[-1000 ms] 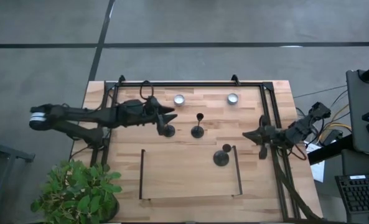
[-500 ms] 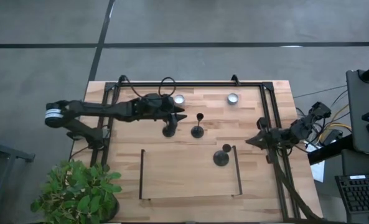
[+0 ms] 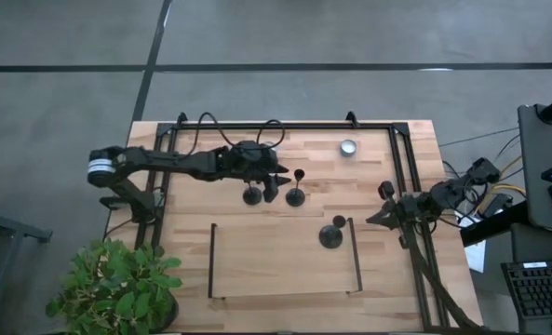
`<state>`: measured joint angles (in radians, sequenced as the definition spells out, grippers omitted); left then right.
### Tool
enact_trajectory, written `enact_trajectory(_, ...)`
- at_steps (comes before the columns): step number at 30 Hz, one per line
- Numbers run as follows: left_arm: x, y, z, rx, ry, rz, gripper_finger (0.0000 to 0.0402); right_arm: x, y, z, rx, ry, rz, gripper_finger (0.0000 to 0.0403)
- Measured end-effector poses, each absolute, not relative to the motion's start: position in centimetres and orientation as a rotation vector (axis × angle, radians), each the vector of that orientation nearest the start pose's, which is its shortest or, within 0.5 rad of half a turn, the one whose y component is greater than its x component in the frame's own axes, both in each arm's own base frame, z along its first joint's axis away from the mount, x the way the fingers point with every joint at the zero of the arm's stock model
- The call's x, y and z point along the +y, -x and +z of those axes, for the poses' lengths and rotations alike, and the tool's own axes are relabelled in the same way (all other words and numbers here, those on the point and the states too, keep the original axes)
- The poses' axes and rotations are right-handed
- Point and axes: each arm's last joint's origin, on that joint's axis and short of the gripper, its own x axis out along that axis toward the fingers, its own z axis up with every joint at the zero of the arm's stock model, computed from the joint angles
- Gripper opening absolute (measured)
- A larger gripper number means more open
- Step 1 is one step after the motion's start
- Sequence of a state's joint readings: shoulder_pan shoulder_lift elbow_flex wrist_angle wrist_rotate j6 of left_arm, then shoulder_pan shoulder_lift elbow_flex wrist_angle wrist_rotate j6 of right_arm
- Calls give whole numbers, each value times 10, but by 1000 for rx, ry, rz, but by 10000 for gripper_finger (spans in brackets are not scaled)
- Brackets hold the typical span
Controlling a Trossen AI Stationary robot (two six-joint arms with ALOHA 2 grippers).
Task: Pick & Place candle stick holders
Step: Put the right candle holder on the shelf
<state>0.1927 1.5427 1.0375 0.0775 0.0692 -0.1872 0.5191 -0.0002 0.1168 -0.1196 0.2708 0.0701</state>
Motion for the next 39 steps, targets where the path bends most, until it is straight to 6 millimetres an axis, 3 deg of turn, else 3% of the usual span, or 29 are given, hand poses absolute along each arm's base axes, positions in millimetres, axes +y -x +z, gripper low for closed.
enact_trajectory(12, 64, -338, 265, 400, 234, 160, 165, 23, -90, 171, 96, -85, 240, 9)
enact_trajectory(24, 64, -339, 259, 435, 221, 160, 165, 4, -94, 170, 119, -48, 111, 8)
enact_trajectory(33, 52, -343, 253, 467, 43, 63, 165, 2, -95, 169, 128, -48, 94, 8)
enact_trajectory(39, 53, -343, 253, 474, 86, 77, 165, 2, -95, 169, 132, -48, 93, 8)
